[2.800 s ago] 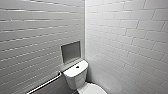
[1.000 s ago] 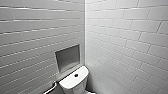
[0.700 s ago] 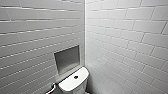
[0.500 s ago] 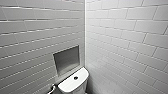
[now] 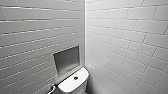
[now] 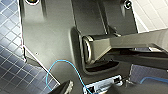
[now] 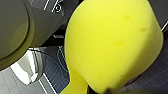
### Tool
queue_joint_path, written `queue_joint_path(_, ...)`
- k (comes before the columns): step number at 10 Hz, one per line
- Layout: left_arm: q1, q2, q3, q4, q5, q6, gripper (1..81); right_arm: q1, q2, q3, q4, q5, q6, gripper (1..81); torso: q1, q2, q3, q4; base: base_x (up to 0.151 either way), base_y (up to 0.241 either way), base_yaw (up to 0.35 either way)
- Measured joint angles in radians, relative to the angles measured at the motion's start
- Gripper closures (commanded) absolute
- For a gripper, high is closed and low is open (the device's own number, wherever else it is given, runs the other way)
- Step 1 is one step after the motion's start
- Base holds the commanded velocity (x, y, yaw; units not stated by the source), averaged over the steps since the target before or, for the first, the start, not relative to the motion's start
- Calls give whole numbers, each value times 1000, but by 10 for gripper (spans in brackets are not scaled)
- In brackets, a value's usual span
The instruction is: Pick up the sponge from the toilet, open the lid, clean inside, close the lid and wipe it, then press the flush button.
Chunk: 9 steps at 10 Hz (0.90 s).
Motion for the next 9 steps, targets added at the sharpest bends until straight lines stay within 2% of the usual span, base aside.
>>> queue_joint_path(5,-6,-127,190,0,-9,0,10,0,-143,209,0,22,0,811,0,0,0,0,0,0,0)
queue_joint_path(9,-31,-253,395,0,-21,0,10,0,-226,314,0,28,1,811,0,0,0,0,0,0,0)
